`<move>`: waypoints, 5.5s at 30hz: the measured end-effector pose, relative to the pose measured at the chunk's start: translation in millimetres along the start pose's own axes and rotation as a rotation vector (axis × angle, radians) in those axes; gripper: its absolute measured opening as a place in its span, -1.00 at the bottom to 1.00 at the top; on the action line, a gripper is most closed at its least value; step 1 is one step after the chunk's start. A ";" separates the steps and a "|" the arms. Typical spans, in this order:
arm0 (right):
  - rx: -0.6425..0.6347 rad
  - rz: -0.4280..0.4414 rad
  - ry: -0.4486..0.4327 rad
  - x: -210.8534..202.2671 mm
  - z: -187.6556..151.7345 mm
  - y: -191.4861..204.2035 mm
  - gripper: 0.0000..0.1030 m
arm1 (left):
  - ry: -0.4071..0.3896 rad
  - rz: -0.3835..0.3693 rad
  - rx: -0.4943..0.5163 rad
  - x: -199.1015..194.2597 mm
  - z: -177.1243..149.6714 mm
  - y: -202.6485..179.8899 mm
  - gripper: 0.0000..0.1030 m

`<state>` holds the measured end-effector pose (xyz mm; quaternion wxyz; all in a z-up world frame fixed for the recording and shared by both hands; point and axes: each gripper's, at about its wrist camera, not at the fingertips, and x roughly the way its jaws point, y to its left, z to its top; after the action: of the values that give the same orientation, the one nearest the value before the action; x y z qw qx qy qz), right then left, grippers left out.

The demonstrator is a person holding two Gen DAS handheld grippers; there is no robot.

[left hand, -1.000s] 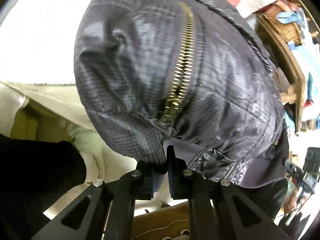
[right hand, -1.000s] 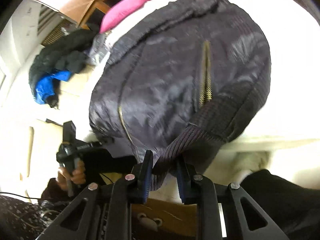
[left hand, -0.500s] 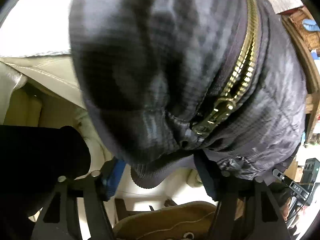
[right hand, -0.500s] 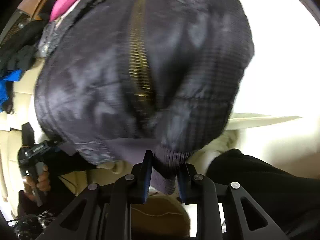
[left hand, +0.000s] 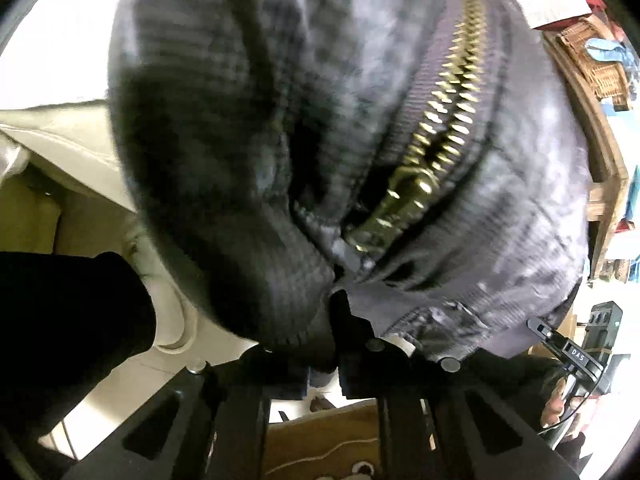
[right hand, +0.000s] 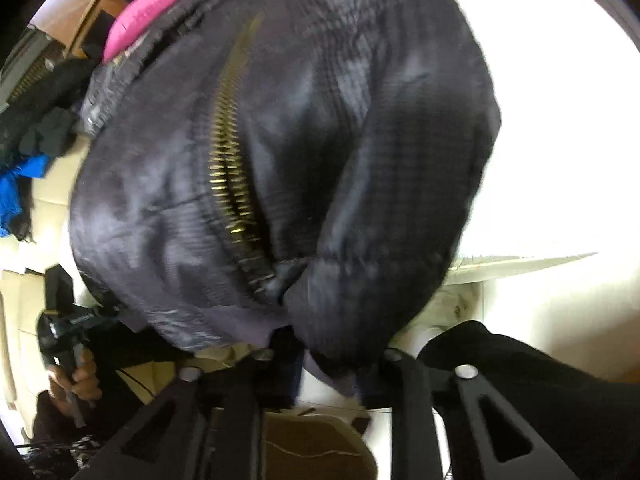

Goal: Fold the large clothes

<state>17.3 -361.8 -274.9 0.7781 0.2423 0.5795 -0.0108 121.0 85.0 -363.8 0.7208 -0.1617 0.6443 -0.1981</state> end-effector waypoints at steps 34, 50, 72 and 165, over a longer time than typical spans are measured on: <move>0.041 0.262 -0.617 -132.6 307.3 74.0 -0.80 | -0.444 -0.358 0.140 -164.0 324.0 -145.3 -0.83; 0.245 0.199 -0.632 0.0 465.4 9.3 -0.81 | -0.340 -0.269 -0.022 -13.1 493.3 -123.0 -0.82; -0.264 -0.121 -0.353 15.2 452.9 143.1 0.75 | -0.494 0.091 -0.138 -92.9 383.4 -83.1 0.74; -0.060 -0.187 -0.345 -14.5 296.8 59.5 0.34 | -0.393 0.529 0.382 -25.4 262.2 -179.5 0.57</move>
<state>296.4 -428.7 -177.5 0.8683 0.1587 0.4576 -0.1073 365.1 -64.3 -223.4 0.8740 0.1125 0.4647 -0.0871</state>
